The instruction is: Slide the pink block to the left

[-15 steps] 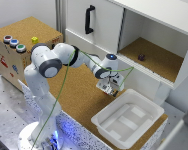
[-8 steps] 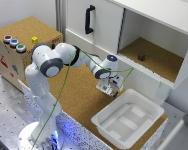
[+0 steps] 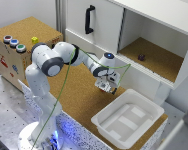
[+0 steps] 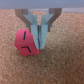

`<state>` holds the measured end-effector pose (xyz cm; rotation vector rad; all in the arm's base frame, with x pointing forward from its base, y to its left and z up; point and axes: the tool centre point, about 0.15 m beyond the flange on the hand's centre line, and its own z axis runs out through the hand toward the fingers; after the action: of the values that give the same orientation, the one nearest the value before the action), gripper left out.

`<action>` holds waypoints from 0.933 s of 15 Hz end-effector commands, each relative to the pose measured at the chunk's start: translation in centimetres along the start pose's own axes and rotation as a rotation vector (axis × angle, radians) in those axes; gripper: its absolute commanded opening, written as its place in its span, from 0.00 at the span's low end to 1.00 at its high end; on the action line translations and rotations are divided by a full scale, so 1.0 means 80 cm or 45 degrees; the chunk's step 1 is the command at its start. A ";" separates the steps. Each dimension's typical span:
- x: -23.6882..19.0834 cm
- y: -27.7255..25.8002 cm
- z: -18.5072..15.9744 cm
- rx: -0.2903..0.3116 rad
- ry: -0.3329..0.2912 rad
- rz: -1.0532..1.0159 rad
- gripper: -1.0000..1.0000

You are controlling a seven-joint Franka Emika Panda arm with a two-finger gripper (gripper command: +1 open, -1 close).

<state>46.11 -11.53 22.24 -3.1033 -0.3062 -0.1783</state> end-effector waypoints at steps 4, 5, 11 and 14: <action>-0.010 -0.072 -0.001 0.142 0.013 -0.105 0.00; -0.013 -0.083 -0.005 0.146 0.021 -0.128 0.00; -0.016 -0.135 -0.018 0.239 0.039 -0.194 0.00; -0.019 -0.156 -0.013 0.245 0.028 -0.228 0.00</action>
<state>43.93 -2.35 23.42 -2.9286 -0.5194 -0.0957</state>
